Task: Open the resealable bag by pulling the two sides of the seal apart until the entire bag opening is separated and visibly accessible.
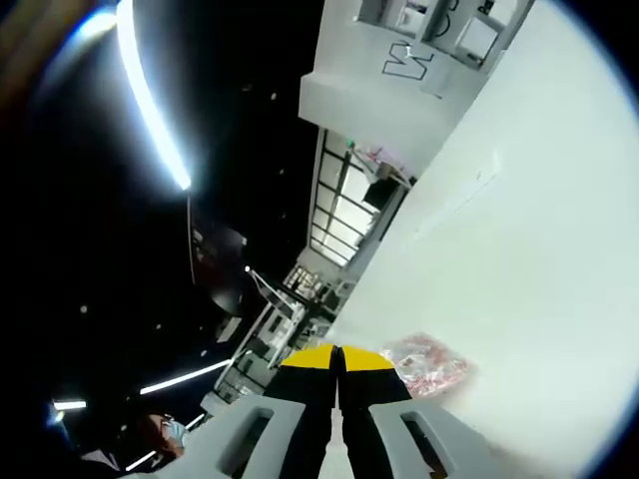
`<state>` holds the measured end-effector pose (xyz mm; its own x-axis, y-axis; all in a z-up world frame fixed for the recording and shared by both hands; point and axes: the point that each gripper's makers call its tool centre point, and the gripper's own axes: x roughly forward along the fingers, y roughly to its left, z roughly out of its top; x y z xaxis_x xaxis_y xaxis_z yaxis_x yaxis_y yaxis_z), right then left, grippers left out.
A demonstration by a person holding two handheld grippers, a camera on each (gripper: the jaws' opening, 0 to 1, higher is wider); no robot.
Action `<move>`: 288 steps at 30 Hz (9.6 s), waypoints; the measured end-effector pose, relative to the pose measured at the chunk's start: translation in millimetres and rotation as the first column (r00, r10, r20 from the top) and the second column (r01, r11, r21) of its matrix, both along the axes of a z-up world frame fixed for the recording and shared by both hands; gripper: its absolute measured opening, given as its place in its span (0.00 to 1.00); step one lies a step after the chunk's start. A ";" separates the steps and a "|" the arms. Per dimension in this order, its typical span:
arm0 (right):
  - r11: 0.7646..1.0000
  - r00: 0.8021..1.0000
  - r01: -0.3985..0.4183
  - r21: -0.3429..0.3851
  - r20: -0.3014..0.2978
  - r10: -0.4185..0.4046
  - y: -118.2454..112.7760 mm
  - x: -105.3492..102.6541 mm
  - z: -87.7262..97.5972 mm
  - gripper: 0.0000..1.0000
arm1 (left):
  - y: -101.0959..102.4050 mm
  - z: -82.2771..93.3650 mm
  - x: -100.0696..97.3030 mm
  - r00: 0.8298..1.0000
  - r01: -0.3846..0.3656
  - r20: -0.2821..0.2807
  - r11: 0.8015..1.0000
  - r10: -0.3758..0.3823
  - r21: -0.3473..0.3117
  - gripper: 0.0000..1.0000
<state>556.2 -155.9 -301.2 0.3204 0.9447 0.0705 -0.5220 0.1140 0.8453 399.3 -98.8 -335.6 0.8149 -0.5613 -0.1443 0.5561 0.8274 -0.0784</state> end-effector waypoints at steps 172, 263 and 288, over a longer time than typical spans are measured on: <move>0.897 0.909 0.348 -0.270 0.331 -0.253 -92.5 98.9 -18.3 0.33 | -2.3 -6.3 -2.3 1.000 -0.003 0.003 0.999 0.002 0.054 0.88; 0.851 0.777 0.358 -0.385 0.629 -0.042 -139.8 -40.8 -26.0 0.98 | -2.9 -9.7 -2.9 1.000 -0.012 -0.006 0.998 0.012 0.059 0.87; 0.784 0.709 0.433 -0.445 0.705 0.009 -150.5 -73.6 -34.9 1.00 | -1.0 -11.1 -1.4 1.000 -0.023 -0.003 0.997 0.024 0.075 0.88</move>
<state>482.6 -306.3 -336.1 0.5964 0.7875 -0.1551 -0.7918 0.6090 0.0476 397.9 -99.8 -346.7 0.8270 -0.5296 -0.1884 0.5362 0.8439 -0.0184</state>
